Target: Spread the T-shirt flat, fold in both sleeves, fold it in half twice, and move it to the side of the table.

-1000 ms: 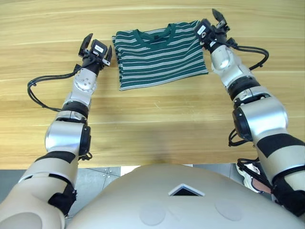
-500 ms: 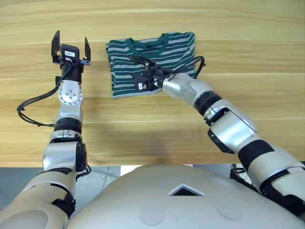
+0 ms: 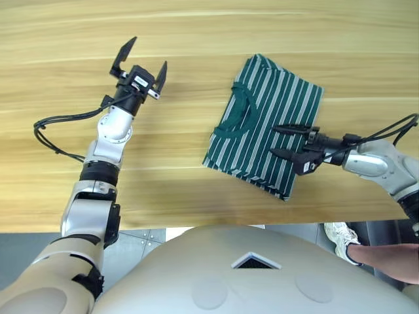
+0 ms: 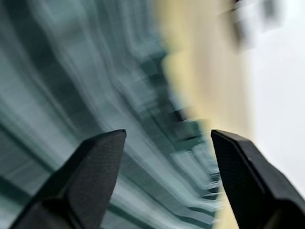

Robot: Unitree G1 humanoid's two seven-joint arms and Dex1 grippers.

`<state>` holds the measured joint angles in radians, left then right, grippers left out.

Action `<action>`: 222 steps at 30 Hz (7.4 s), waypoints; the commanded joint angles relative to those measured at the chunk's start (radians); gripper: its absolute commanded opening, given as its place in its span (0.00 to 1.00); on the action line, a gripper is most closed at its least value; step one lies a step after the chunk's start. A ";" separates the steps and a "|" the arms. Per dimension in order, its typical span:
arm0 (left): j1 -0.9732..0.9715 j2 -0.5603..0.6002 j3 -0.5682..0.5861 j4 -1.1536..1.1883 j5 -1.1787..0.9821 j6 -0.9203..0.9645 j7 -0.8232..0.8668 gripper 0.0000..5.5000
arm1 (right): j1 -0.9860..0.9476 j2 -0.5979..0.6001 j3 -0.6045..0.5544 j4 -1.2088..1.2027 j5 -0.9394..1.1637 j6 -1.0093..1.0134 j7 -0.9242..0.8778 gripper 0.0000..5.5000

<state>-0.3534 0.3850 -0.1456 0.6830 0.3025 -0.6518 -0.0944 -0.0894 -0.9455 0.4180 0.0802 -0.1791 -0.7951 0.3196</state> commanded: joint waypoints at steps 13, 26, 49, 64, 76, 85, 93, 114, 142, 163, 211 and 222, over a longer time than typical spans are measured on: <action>-0.171 -0.225 -0.500 0.244 0.229 -0.283 -0.364 0.73 | -0.022 0.350 -0.373 -0.087 0.209 0.325 -0.166 0.60; 0.085 0.094 -0.416 0.099 0.260 -0.178 -0.155 0.73 | 0.032 0.383 -0.345 -0.023 0.040 0.263 -0.082 0.60; 0.617 0.321 0.112 -0.890 -0.058 -0.042 -0.110 0.73 | 0.460 0.129 -0.431 -0.197 -0.143 0.083 0.079 0.60; 0.886 0.590 -0.038 -0.844 0.036 0.046 -0.568 0.73 | 0.693 0.034 -0.370 -0.268 -0.318 0.110 0.158 0.60; 0.721 0.539 -0.243 -0.786 0.070 -0.002 -0.623 0.73 | 0.741 0.034 -0.366 -0.371 -0.208 0.134 0.226 0.60; 0.677 0.547 -0.252 -0.736 0.090 -0.007 -0.593 0.73 | 0.640 0.051 -0.293 -0.331 -0.221 0.130 0.240 0.60; 0.639 0.555 -0.246 -0.695 0.113 -0.009 -0.577 0.73 | 0.640 0.051 -0.250 -0.371 -0.203 0.131 0.264 0.60; 0.611 0.546 -0.314 -0.643 0.103 -0.019 -0.598 0.46 | 0.613 0.071 -0.232 -0.368 -0.207 0.139 0.263 0.30; 0.768 0.476 -0.314 -0.699 -0.012 -0.044 -0.491 0.04 | 0.674 0.067 -0.273 -0.320 -0.077 0.096 0.239 0.02; 0.354 0.186 -0.090 -0.630 -0.177 0.195 -0.390 0.04 | 0.108 0.392 -0.321 -0.134 -0.020 0.368 0.074 0.02; 0.017 0.014 0.173 0.224 -0.291 -0.145 0.009 0.68 | -0.669 0.764 -0.180 1.073 -0.103 0.470 -0.072 0.55; 0.340 -0.090 0.245 -0.215 -0.475 0.015 -0.055 0.68 | -0.750 0.725 -0.507 1.284 0.120 0.802 -0.216 0.55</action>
<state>-0.0315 0.3086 0.0678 0.4926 -0.1363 -0.6625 -0.1433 -0.8574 -0.1769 -0.0292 1.3328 -0.0945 -0.0699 0.1659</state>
